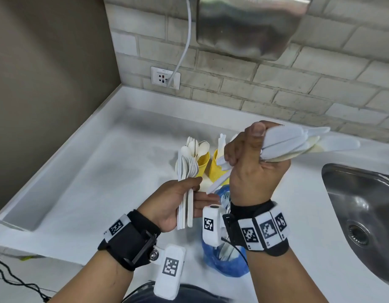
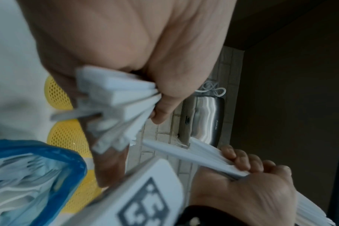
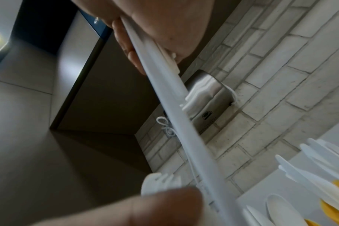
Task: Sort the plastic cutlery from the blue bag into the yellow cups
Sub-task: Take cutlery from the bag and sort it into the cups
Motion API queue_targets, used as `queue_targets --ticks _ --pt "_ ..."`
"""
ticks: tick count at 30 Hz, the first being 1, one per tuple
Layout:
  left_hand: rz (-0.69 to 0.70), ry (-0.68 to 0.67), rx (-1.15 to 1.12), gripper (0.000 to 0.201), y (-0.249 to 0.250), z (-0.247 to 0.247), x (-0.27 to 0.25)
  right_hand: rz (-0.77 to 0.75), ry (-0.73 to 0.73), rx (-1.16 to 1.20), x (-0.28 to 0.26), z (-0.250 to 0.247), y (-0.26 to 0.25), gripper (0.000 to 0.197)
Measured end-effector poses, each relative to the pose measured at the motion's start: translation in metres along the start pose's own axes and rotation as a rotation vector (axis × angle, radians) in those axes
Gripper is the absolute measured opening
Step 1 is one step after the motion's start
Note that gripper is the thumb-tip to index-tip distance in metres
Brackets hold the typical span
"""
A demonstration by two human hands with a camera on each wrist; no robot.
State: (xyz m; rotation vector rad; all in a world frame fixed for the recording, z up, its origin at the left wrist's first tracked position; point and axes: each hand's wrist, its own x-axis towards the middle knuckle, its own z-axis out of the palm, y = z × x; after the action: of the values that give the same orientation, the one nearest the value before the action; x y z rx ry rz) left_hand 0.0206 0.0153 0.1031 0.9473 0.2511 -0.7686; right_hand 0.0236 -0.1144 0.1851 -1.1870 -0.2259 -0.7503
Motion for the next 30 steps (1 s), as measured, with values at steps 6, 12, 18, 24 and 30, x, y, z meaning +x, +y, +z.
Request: queue_targets --ticks 6,12,18,24,30 --pt "0.042 0.001 -0.091 0.023 0.009 0.005 -0.004 -0.001 -0.054 -0.153 -0.009 -0.005 0.009 0.019" --pt "0.085 0.007 -0.093 0.024 0.014 0.005 -0.003 0.155 -0.154 -0.189 -0.016 -0.012 0.023 0.018" --pt "0.13 -0.009 -0.097 0.05 0.017 0.008 -0.002 0.322 -0.222 -0.255 -0.03 -0.02 0.043 0.026" --pt "0.141 0.021 -0.083 0.035 0.015 0.002 -0.002 0.306 -0.265 -0.218 -0.024 -0.021 0.043 0.044" --pt "0.226 0.104 0.109 0.03 0.02 0.013 -0.016 0.436 -0.143 -0.034 -0.017 -0.015 0.041 0.043"
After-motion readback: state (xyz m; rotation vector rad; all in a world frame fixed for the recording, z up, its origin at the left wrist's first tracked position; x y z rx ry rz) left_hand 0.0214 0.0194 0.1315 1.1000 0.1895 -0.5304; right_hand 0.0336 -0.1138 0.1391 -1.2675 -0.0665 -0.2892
